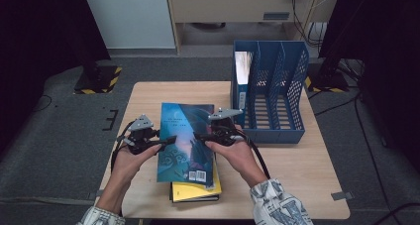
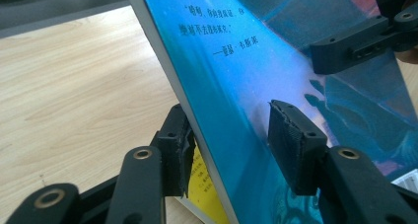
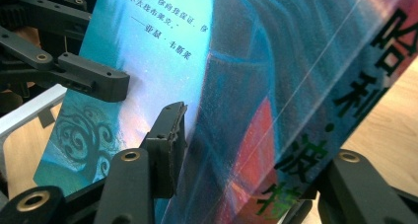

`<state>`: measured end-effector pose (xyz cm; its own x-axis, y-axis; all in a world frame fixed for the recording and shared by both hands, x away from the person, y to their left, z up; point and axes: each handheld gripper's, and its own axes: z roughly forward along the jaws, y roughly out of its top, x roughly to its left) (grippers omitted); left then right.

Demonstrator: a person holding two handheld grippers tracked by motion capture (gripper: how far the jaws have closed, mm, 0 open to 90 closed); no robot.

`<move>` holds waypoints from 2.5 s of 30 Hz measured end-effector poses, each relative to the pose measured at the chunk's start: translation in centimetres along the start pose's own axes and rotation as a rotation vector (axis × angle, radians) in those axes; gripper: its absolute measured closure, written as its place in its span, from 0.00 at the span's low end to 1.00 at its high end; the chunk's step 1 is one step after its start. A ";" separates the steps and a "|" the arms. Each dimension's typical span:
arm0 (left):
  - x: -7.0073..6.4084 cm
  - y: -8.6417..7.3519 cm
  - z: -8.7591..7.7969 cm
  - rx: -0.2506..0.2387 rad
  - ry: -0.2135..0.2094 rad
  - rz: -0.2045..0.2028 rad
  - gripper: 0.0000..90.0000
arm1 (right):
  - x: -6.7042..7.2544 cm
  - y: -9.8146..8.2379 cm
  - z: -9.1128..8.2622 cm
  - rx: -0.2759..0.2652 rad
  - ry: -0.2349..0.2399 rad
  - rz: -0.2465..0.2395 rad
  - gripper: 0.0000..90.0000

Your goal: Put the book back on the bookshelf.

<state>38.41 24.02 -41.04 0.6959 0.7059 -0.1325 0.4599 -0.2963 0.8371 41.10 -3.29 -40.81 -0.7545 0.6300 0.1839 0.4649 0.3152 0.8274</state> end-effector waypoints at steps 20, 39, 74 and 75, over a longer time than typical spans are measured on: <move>0.6 2.8 -0.2 -0.041 0.117 0.047 0.65 | -0.9 3.4 0.3 -0.027 -0.054 -0.067 0.59; 0.1 2.6 -1.9 -0.070 0.128 0.079 0.61 | 0.6 3.7 -1.3 -0.110 -0.060 -0.127 0.64; -1.7 -1.1 -2.6 -0.112 0.154 0.077 0.43 | 3.3 0.5 -3.2 -0.183 0.027 -0.194 0.70; -1.7 -1.2 -2.4 -0.113 0.152 0.074 0.42 | 3.4 0.5 -3.2 -0.187 0.029 -0.197 0.71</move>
<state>35.34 24.76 -40.56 0.6301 0.7765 0.0059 0.3399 -0.2826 0.8970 37.33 -3.25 -38.11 -0.8363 0.5478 0.0229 0.2166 0.2916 0.9317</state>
